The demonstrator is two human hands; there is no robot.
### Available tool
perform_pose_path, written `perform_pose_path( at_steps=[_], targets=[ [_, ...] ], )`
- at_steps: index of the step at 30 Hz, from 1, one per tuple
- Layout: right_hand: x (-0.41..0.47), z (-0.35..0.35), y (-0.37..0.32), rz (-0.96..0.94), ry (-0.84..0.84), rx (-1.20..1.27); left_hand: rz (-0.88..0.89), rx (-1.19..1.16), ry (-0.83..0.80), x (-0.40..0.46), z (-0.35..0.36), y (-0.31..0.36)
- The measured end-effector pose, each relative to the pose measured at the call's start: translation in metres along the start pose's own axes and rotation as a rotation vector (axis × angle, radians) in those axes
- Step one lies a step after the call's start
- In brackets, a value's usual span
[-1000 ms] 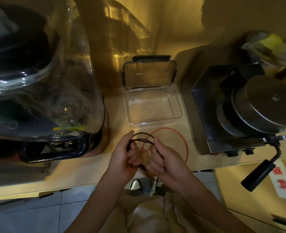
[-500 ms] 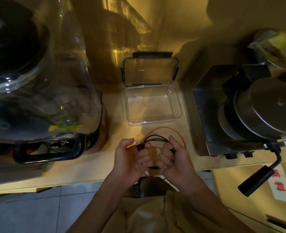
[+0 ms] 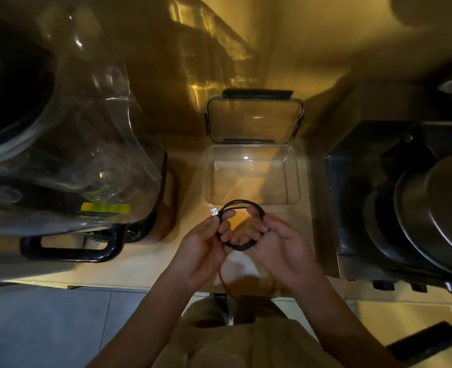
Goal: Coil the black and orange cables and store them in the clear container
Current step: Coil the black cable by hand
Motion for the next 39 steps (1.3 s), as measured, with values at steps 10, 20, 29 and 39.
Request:
perform_pose_path(
  at_steps=[10, 20, 29, 39],
  targets=[
    [0.038, -0.029, -0.029, -0.047, 0.054, -0.949, 0.063, 0.401, 0.185, 0.022, -0.004, 0.018],
    [0.064, -0.025, -0.055, -0.027, 0.157, -0.92, 0.158, 0.663, 0.321, 0.047, 0.005, 0.026],
    [0.073, -0.03, -0.061, -0.044, 0.137, -0.728, 0.244, 0.647, 0.373, 0.063, -0.001, 0.029],
    [0.098, -0.036, -0.081, -0.065, 0.2, -0.815, 0.323, 0.644, 0.567, 0.095, 0.0, 0.036]
  ],
)
Point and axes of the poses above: each hand's wrist, its own x-axis towards the middle knuckle, its own z-axis out of the palm, y = z × x, the point moved 5 cm from there along x, towards the middle knuckle, and after that the axes turned 4 degrees about -y, right-handed, at the moved point
